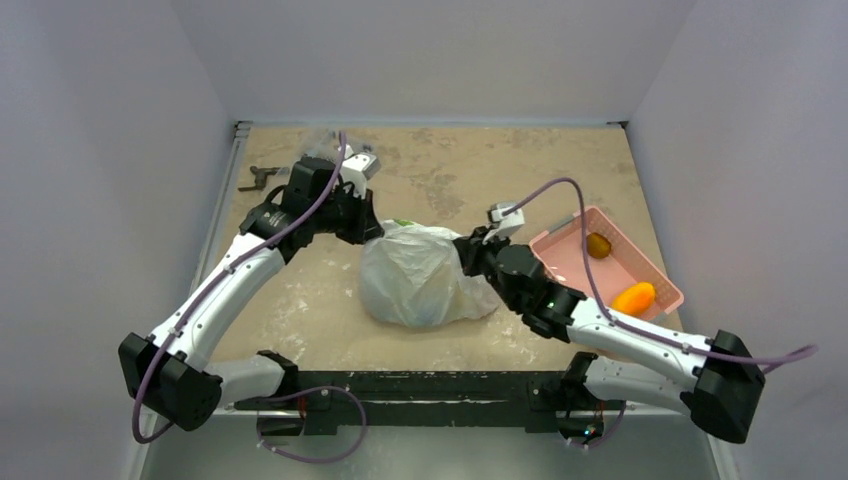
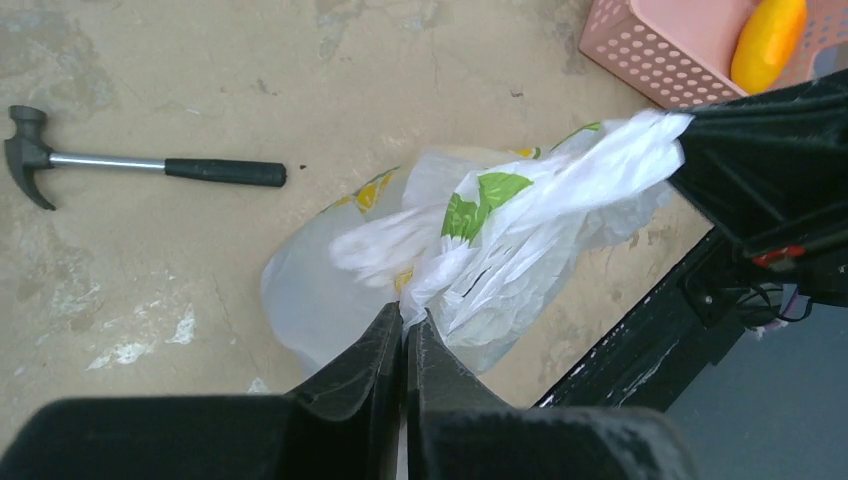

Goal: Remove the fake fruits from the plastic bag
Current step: Untie the plastic bag at the center of the board.

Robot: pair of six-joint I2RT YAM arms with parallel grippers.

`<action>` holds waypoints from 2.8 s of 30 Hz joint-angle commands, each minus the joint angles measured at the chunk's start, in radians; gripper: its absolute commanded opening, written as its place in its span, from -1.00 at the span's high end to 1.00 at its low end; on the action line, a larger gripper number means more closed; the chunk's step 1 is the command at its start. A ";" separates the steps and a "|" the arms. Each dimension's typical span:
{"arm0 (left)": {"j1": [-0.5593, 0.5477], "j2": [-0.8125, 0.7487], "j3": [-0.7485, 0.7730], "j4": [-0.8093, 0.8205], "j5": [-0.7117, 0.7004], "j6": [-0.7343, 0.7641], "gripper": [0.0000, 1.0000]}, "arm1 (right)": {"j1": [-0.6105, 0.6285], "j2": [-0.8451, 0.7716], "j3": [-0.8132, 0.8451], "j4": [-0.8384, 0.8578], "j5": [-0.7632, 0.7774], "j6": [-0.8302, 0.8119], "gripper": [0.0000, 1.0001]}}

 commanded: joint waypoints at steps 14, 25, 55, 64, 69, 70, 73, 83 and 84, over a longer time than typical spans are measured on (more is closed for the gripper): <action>0.086 -0.012 -0.017 0.096 0.153 -0.058 1.00 | -0.232 -0.043 0.059 -0.119 -0.354 -0.199 0.24; 0.086 -0.005 -0.020 0.102 0.192 -0.049 1.00 | -0.189 0.060 0.198 -0.117 -0.399 -0.271 -0.59; 0.084 -0.184 -0.108 0.248 0.203 -0.035 -0.01 | -0.268 -0.138 -0.130 0.182 -0.413 0.159 1.00; -0.038 -0.213 -0.159 0.312 -0.005 0.080 -0.79 | -0.268 -0.091 -0.100 0.221 -0.669 0.040 1.00; -0.118 -0.287 -0.262 0.476 -0.156 0.179 -0.82 | -0.267 -0.052 -0.114 0.289 -0.764 0.059 1.00; -0.127 -0.298 -0.272 0.498 -0.168 0.194 -0.83 | -0.266 -0.043 -0.111 0.298 -0.782 0.060 1.00; -0.134 -0.309 -0.277 0.547 -0.143 0.258 -0.83 | -0.266 -0.021 -0.093 0.306 -0.808 0.068 1.00; -0.283 -0.113 -0.103 0.335 -0.037 0.561 -0.99 | -0.266 -0.012 -0.034 0.246 -0.797 0.056 1.00; -0.286 -0.094 -0.097 0.339 -0.017 0.565 -0.97 | -0.267 -0.017 -0.035 0.246 -0.798 0.053 1.00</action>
